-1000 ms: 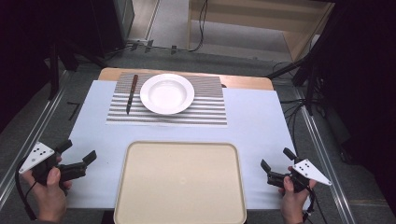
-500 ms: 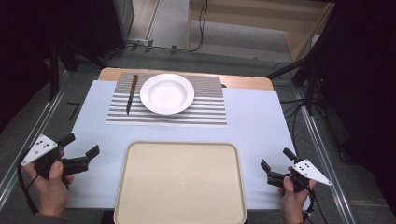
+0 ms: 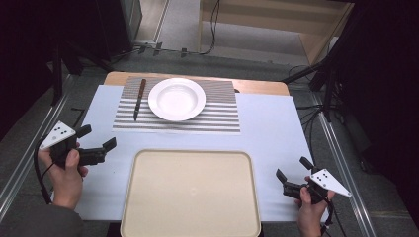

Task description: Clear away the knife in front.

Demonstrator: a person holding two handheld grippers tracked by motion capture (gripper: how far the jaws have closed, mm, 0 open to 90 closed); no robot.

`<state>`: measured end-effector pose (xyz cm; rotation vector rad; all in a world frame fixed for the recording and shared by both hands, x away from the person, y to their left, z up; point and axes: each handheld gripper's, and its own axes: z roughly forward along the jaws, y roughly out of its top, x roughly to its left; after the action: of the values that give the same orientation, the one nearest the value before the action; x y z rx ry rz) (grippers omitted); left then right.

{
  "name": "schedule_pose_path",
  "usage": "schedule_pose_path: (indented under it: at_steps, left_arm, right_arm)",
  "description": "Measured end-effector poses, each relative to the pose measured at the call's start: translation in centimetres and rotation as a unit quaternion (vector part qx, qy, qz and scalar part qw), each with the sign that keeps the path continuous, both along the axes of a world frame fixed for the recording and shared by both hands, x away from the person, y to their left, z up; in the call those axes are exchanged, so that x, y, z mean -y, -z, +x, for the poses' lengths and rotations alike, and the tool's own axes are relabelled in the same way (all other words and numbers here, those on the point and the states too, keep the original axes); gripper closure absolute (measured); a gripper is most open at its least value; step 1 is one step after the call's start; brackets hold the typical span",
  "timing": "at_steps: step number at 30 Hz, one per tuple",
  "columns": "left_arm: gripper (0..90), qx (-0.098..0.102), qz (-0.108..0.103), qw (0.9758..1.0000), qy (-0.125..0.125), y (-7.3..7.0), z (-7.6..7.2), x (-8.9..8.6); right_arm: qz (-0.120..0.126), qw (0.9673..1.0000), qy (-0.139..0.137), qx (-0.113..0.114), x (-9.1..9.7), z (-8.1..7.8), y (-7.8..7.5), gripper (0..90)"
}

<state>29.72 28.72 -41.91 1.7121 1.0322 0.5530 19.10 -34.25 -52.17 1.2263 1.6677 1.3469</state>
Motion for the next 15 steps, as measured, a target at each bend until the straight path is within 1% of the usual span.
schedule_pose_path:
  at_steps: [1, 3, 5, 6, 7, 9, 10, 11, 12, 13, 14, 15]
  left_arm:
    - [0.0, 0.000, 0.000, 1.0000, 0.000, 0.0, 0.0, 0.0]
    - [0.0, -0.004, 0.001, 1.0000, 0.002, -0.2, 0.9, 0.4]
    - [0.0, -0.005, 0.002, 1.0000, 0.000, -0.3, 1.2, 0.6]
    - [0.0, -0.007, 0.004, 1.0000, 0.000, -0.4, 1.5, 0.7]
    - [0.0, -0.009, 0.003, 1.0000, 0.002, -0.5, 1.8, 0.8]
    - [0.0, -0.015, -0.001, 0.9999, -0.003, -0.6, 2.7, 1.0]
    - [0.0, -0.015, -0.001, 0.9999, -0.003, -0.6, 2.7, 1.0]
    - [0.0, -0.019, -0.003, 0.9998, -0.003, -0.6, 3.1, 1.1]
    - [0.0, -0.021, 0.001, 0.9998, -0.004, -0.6, 3.5, 1.1]
    - [0.0, -0.024, 0.003, 0.9997, -0.008, -0.5, 4.1, 1.2]
    - [0.0, -0.025, 0.000, 0.9997, -0.008, -0.5, 4.4, 1.2]
    - [0.0, -0.025, 0.000, 0.9997, -0.008, -0.5, 4.4, 1.2]
  right_arm:
    - [0.000, 1.0000, 0.000, 0.000, 0.0, 0.0, 0.0, 0.0]
    - [0.000, 1.0000, 0.000, 0.000, 0.0, 0.0, 0.0, 0.0]
    - [0.001, 1.0000, 0.001, 0.000, 0.0, 0.0, 0.0, 0.0]
    - [0.001, 1.0000, 0.001, 0.001, 0.0, -0.1, 0.0, 0.0]
    - [0.001, 1.0000, 0.001, 0.001, 0.0, -0.1, 0.0, 0.0]
    - [0.001, 1.0000, 0.000, 0.002, 0.1, -0.1, 0.0, 0.0]
    - [0.001, 1.0000, 0.000, 0.002, 0.1, -0.1, 0.0, 0.0]
    - [0.002, 1.0000, 0.001, 0.001, 0.0, -0.1, 0.0, 0.0]
    - [0.002, 1.0000, 0.001, 0.000, 0.0, 0.0, 0.0, 0.0]
    - [-0.003, 1.0000, 0.000, 0.002, 0.0, 0.0, 0.0, 0.0]
    - [-0.004, 1.0000, 0.000, 0.001, 0.0, 0.0, 0.0, 0.0]
    - [-0.003, 1.0000, 0.000, 0.000, 0.0, -0.1, 0.0, 0.0]
